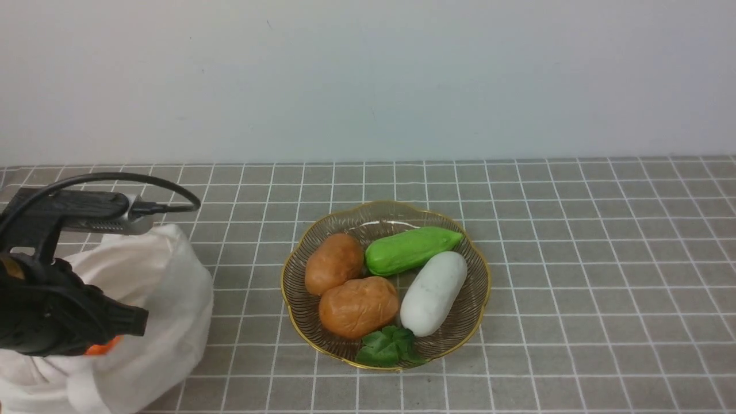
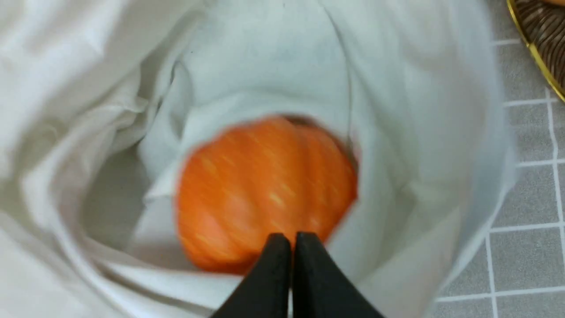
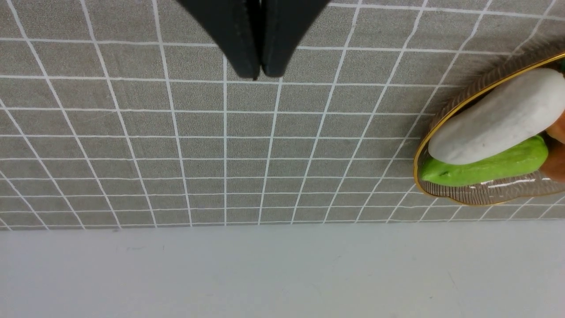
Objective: Take vegetables from bag on grey coffee tablecloth place on plate.
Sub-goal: 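Reach into the cloth bag and grasp the pumpkin with the left gripper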
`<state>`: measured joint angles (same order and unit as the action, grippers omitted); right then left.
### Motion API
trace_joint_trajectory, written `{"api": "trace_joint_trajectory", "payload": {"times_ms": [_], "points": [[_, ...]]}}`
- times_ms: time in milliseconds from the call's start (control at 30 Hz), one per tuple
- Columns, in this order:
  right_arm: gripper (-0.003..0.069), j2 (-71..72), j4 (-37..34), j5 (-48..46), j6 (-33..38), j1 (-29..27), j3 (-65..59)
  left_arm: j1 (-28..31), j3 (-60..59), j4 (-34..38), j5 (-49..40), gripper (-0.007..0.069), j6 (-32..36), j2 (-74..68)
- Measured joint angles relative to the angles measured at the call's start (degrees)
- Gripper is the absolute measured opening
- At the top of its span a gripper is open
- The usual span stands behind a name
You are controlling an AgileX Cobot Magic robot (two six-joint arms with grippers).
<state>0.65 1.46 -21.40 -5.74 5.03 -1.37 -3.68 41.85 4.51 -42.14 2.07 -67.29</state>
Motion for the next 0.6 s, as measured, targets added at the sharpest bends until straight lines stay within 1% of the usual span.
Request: {"api": "trace_joint_trajectory", "payload": {"times_ms": [200,333,467,533,600], "points": [[-0.0015,0.0,0.0,0.0,0.0,0.0,0.0,0.0,0.0,-0.2,0.0,-0.0004,0.0,-0.7],[-0.0015,0.0,0.0,0.0,0.0,0.0,0.0,0.0,0.0,-1.8,0.0,-0.0004,0.3,-1.3],[-0.0015,0.0,0.0,0.0,0.0,0.0,0.0,0.0,0.0,-2.6,-0.1,0.0002,3.5,-1.3],[-0.0015,0.0,0.0,0.0,0.0,0.0,0.0,-0.2,0.0,-2.3,-0.8,0.0029,6.6,-1.3],[-0.0015,0.0,0.0,0.0,0.0,0.0,0.0,-0.6,0.0,-1.1,-1.2,0.0085,10.6,-1.3]]}}
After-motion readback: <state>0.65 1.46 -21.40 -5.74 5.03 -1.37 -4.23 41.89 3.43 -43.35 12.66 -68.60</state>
